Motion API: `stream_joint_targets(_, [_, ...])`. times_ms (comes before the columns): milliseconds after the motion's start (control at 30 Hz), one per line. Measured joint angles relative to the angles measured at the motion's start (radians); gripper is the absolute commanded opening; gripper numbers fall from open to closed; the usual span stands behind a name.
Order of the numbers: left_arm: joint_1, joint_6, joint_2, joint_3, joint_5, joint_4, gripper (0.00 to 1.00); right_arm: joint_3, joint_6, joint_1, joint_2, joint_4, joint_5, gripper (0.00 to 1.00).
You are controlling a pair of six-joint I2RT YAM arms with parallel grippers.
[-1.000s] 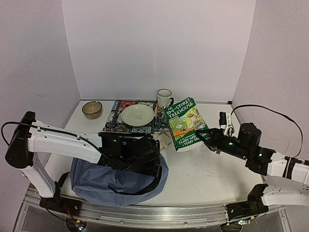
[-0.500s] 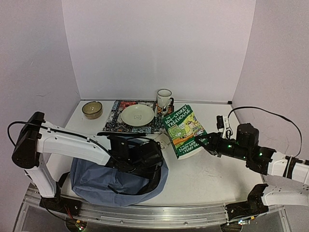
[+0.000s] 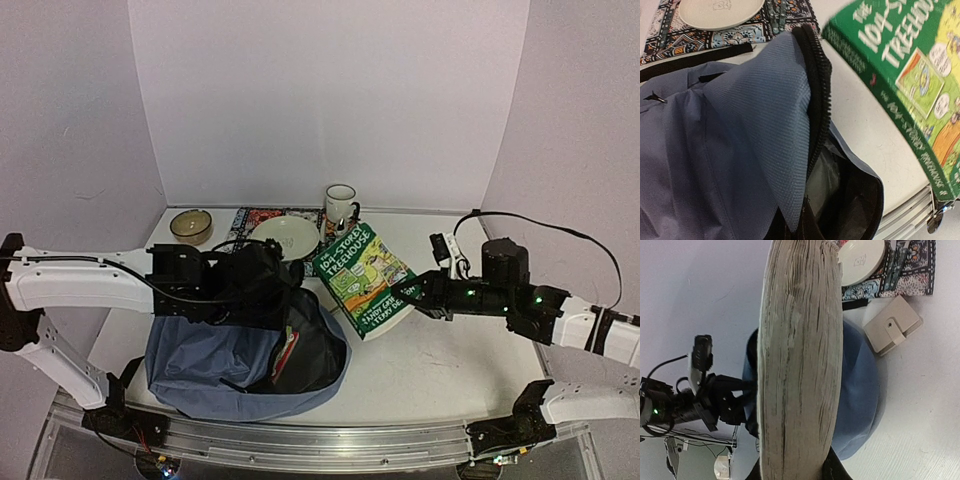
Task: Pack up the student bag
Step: Pick up the largest pocket of the bag from the student bag, then place the book in the largest pocket of the bag.
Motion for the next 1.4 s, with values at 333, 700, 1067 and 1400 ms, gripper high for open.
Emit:
stream_joint_targets(333, [0.040,0.027,-0.114,-0.012,-0.031,-0.037,0.00,0.011,0.017,0.043,0.094,-0.053,-0.086,0.00])
stream_joint_targets(700, [0.044,0.058,-0.177,-0.012,-0.015,-0.042,0.00,0.171,0.024,0.187,0.385,-0.016,-0.156,0.00])
stream_joint_targets(1067, [0.044,0.124,-0.189,-0.036,0.086,0.024,0.00,0.438,0.026,0.251,0.725,0.022,-0.236,0.00])
stream_joint_targets(1400, [0.042,0.154,-0.230,-0.088,0.164,0.080,0.00,0.663,0.020,0.288,0.944,-0.009,-0.251,0.05])
